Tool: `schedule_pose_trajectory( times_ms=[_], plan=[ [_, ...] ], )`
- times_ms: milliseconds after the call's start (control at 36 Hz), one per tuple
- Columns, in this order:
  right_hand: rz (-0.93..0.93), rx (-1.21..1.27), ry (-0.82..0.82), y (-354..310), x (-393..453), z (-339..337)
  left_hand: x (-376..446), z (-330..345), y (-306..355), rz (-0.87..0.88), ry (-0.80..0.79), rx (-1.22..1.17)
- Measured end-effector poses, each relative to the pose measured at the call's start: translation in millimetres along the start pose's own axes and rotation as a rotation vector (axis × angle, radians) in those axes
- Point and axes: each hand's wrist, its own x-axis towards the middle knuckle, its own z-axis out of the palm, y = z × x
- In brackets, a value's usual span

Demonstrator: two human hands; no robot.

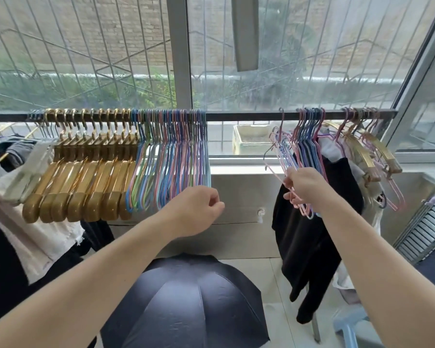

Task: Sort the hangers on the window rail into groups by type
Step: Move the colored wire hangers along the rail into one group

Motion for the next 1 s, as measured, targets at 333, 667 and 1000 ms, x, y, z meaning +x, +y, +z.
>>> schedule_pose_trajectory(
  times_ms=[333,667,1000],
  plan=[
    [0.081,0.104,0.103,20,12,-5,-2,-5,-2,-0.022,-0.018,-0.037],
    [-0.114,-0.227,0.259,15,5,-5,1,-5,-10,-0.022,-0.022,-0.046],
    [-0.363,-0.296,-0.058,-23,-21,83,-10,-13,-52,-0.119,0.048,-0.018]
  ],
)
